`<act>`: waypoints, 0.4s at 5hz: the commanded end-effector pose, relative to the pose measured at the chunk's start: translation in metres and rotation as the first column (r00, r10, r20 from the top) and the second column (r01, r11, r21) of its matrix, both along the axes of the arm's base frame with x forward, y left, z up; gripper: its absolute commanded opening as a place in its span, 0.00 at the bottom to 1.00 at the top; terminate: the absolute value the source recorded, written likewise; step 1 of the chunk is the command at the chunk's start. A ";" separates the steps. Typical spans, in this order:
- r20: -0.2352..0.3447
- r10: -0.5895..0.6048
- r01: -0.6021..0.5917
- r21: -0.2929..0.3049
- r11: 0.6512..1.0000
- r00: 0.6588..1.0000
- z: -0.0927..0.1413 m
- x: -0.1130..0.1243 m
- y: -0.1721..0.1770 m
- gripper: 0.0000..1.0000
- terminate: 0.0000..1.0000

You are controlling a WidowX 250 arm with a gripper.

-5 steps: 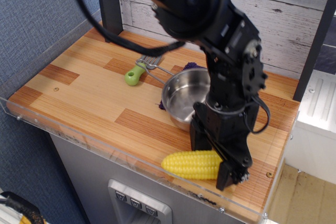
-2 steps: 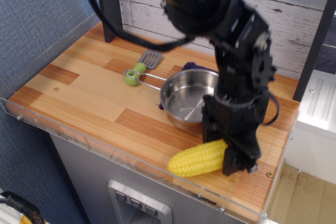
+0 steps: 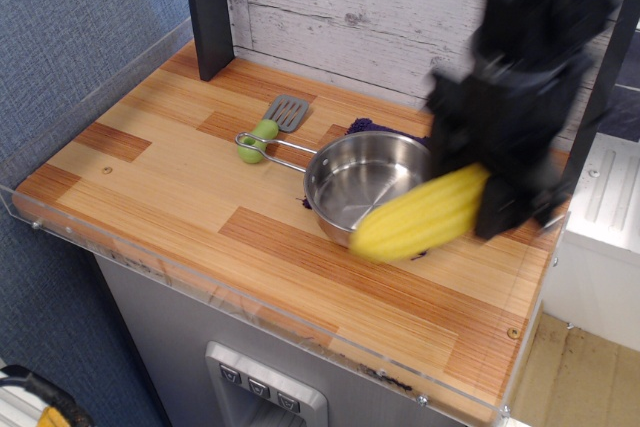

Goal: Place the corn to the left of the spoon.

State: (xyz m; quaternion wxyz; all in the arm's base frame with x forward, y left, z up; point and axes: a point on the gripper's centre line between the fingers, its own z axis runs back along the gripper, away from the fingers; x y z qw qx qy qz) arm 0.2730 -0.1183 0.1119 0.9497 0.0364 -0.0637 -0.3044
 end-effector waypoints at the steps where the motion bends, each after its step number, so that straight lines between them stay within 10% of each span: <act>1: 0.162 0.211 -0.214 0.000 0.977 0.964 0.112 0.058 0.026 0.00 0.00; 2: 0.163 0.308 -0.315 0.018 0.949 0.937 0.110 0.068 0.074 0.00 0.00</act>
